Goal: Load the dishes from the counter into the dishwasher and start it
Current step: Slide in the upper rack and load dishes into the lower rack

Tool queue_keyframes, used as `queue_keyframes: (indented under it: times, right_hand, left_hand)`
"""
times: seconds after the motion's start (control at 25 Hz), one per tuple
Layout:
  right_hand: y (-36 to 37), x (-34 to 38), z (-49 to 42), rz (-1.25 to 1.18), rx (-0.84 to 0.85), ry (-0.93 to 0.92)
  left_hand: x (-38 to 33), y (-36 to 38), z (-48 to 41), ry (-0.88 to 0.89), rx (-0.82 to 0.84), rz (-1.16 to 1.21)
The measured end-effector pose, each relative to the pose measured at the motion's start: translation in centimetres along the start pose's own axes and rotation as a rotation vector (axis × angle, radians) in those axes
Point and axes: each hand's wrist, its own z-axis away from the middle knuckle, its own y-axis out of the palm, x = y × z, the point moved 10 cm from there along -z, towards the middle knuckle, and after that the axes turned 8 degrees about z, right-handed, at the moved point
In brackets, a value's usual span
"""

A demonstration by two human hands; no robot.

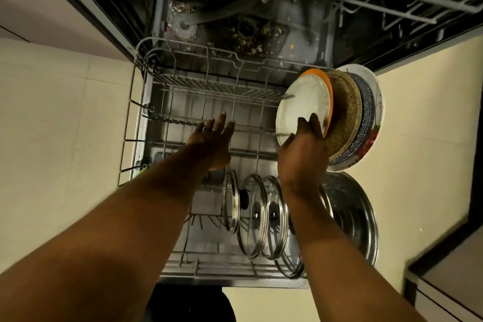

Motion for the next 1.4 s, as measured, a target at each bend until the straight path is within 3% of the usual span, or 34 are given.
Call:
queue_keyframes:
  times: [0.24, 0.4, 0.68, 0.84, 1.12, 1.4]
  right_hand:
    - [0.8, 1.6, 3.0, 0.077, 0.08, -0.204]
    - [-0.9, 2.2, 6.2, 0.095, 0.177, -0.238]
    - [-8.4, 4.0, 15.0, 0.088, 0.26, -0.273]
    - [-14.0, 6.6, 21.5, 0.046, 0.304, -0.399]
    - [-23.1, 12.5, 27.3, 0.048, 0.224, -0.55]
    - [-29.7, 23.9, 32.5, 0.04, 0.041, -0.704]
  left_hand:
    - [0.4, -1.0, 6.3, -0.033, -0.137, 0.062]
    - [0.1, -2.1, 12.6, -0.076, -0.223, 0.118]
    - [-0.4, -4.0, 26.3, -0.189, -0.285, 0.182]
    - [-1.3, -5.0, 34.8, -0.241, -0.309, 0.223]
    - [0.8, -10.6, 46.6, -0.299, -0.487, 0.234]
    - [9.4, -15.4, 56.7, -0.351, -0.7, 0.299]
